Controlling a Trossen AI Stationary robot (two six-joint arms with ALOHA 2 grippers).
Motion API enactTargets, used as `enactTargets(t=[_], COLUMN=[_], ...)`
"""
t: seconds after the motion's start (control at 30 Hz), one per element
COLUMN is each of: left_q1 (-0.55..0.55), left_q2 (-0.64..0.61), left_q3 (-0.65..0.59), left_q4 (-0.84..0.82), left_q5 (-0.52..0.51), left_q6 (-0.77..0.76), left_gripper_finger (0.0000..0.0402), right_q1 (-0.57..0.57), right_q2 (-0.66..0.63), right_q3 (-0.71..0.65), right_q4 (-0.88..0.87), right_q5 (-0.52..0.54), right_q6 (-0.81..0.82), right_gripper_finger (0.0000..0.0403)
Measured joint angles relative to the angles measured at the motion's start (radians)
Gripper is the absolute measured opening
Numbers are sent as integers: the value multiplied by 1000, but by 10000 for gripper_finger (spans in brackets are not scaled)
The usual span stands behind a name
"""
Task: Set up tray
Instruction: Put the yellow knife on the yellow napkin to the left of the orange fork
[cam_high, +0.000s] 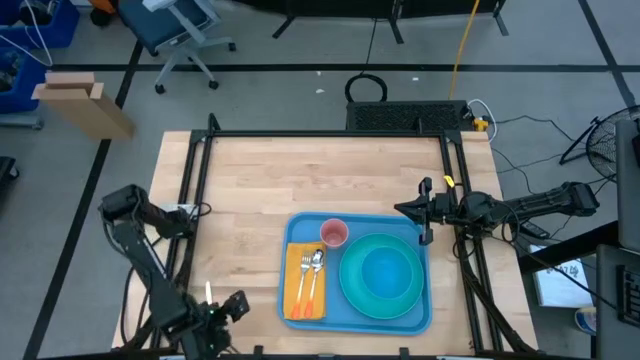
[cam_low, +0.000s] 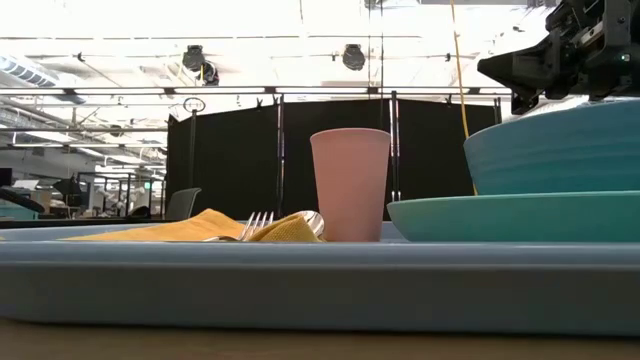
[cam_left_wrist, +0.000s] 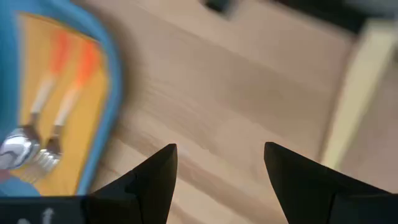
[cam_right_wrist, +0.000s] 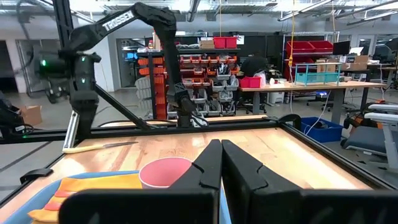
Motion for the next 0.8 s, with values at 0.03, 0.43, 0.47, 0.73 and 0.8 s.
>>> enactTargets(t=[0.03,0.43,0.47,0.73,0.8], left_q1=[-15,-137,-145,-154,-155], left_q2=[17,125,125,125,125], left_q3=[0,10,10,-51,-77], left_q4=[-23,-53,-46,25,66], left_q5=[-1,93,94,116,124], left_q6=[16,-30,-30,12,20], left_gripper_finger=[246,246,246,246,246], right_q1=[0,0,0,0,0], right_q2=[0,0,0,0,0], right_q3=[0,0,0,0,0], right_q4=[-1,-25,-25,-24,-24], right_q5=[0,0,2,28,28], right_q6=[3,54,54,53,53], right_gripper_finger=[0,0,0,0,0])
